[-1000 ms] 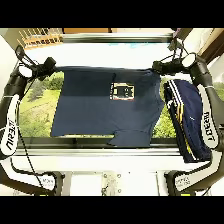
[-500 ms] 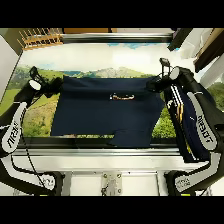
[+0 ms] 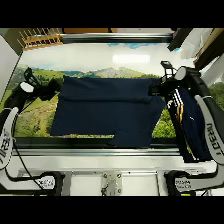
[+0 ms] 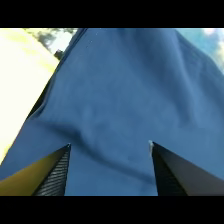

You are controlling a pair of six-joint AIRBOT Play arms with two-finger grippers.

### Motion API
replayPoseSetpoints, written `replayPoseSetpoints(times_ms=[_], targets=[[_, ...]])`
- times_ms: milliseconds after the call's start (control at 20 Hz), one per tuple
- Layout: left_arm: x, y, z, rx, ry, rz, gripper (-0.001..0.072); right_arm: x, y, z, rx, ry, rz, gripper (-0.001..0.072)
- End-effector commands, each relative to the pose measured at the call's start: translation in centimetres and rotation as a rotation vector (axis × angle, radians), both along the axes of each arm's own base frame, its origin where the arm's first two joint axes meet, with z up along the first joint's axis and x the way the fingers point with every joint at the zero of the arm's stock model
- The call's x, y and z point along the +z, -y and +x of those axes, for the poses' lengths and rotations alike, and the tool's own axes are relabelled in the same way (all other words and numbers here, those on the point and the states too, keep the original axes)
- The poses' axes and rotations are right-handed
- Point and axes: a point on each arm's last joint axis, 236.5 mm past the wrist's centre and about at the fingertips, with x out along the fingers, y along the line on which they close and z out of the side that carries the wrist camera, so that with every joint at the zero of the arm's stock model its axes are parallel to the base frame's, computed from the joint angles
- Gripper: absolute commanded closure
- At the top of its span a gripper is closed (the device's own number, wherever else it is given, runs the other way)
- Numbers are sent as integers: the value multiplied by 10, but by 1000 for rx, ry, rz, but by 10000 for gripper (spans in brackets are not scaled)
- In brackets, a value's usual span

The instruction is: Fold the clothes and pants, and hang the long-sleeved shirts on hangers.

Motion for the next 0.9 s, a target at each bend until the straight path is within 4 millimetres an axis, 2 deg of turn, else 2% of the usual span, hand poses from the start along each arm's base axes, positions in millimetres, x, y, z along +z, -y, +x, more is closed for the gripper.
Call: replayPoseSetpoints(times_ms=[0, 100, 200, 350, 450, 650, 850], targets=[[5, -15, -70, -40, -83, 62, 194, 55, 14, -40, -5, 68, -11, 147], [-23, -17, -124, -16, -194, 29, 193, 68, 10, -72, -3, 99, -2, 148], [-48, -19, -171, 40, -284, -20, 193, 70, 4, -100, -10, 125, 33, 148], [-71, -28, -217, 187, -350, -89, 193, 68, -1, -131, -19, 151, 58, 149], [-82, -32, -239, 243, -370, -109, 193, 70, -2, -141, -21, 171, 66, 149], [-98, -28, -261, 288, -389, -132, 193, 76, -4, -143, -21, 191, 73, 149], [-106, -16, -241, 309, -352, -186, 193, 81, -8, -138, -28, 215, 101, 149]])
